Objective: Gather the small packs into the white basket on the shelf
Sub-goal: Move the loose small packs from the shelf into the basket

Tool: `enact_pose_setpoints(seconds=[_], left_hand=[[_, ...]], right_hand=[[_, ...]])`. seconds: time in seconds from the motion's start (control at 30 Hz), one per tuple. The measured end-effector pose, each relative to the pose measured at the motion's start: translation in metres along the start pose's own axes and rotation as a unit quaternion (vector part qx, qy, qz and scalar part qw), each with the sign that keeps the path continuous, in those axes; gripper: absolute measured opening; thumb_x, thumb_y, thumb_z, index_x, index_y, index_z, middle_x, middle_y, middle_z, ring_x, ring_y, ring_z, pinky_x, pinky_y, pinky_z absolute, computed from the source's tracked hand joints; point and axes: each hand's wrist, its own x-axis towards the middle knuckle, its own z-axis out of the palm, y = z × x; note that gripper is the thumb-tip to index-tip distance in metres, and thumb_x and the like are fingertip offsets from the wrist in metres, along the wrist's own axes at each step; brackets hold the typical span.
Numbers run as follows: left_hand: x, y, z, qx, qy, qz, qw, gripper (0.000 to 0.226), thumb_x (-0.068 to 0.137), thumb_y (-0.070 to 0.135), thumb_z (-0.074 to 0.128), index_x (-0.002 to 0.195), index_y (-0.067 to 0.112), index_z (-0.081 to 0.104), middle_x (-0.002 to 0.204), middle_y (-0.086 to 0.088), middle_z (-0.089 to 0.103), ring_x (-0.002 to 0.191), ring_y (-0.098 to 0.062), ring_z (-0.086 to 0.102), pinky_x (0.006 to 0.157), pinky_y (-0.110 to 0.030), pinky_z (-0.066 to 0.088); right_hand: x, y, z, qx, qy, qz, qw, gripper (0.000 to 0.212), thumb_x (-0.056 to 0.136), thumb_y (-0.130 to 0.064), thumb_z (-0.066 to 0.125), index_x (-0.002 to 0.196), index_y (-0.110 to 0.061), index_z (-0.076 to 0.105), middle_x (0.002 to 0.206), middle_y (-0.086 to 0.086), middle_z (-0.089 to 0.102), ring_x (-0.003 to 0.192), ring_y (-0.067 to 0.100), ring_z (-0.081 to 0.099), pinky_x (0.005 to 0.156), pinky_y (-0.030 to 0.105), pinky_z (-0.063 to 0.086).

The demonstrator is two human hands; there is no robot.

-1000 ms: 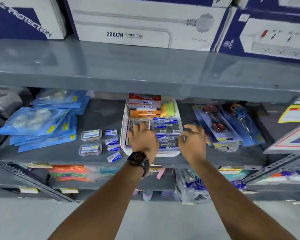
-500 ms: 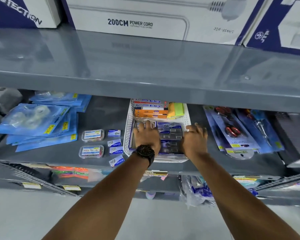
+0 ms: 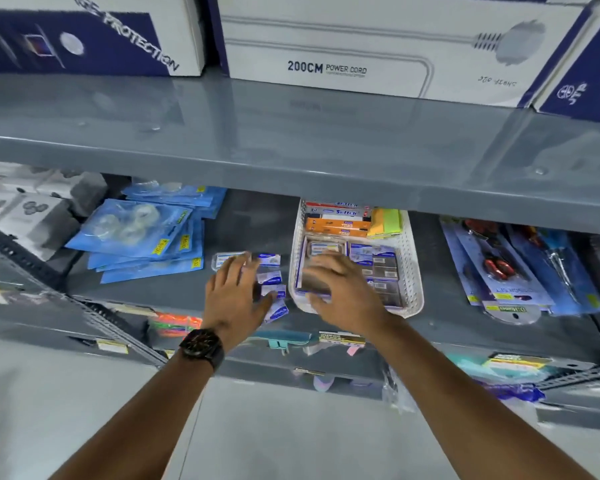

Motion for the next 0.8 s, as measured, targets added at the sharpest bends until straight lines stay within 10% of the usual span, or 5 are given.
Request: enact_pose_setpoints(seconds=[0.33, 0.6, 0.8], left_hand=[[-0.041, -0.078, -0.007, 0.047, -0.087, -0.02, 0.995, 0.077, 0.088, 0.061, 0.053, 0.15, 0.019, 0.033, 0.158, -0.01, 0.032, 0.146, -0.034, 0.025, 0.113, -0.058, 0.03], [-0.059, -0.078, 0.005, 0.042, -0.064, 0.043, 0.996, 0.056, 0.091, 0.052, 0.043, 0.135, 0.019, 0.05, 0.134, -0.006, 0.055, 0.124, -0.028, 0.047, 0.098, -0.045, 0.043], [-0.056, -0.076, 0.014, 0.05, -0.106, 0.051, 0.992, 0.064, 0.091, 0.055, 0.035, 0.14, 0.016, 0.049, 0.142, -0.008, 0.052, 0.131, -0.031, 0.045, 0.104, -0.048, 0.041]], right_hand=[[0.028, -0.039, 0.056, -0.205, -0.294, -0.053, 0.932, 0.044, 0.085, -0.036, 0.064, 0.129, -0.028, 0.059, 0.16, 0.007, 0.027, 0.151, 0.032, -0.002, 0.117, 0.06, -0.009], [0.042, -0.049, 0.062, -0.268, -0.316, -0.057, 0.908, 0.03, 0.081, -0.021, 0.067, 0.109, -0.026, 0.071, 0.16, 0.009, 0.027, 0.15, 0.037, -0.008, 0.112, 0.067, -0.016], [0.032, -0.057, 0.041, -0.191, -0.214, -0.029, 0.958, 0.039, 0.087, -0.039, 0.061, 0.123, -0.026, 0.063, 0.152, -0.001, 0.041, 0.151, 0.026, 0.006, 0.118, 0.057, -0.01]])
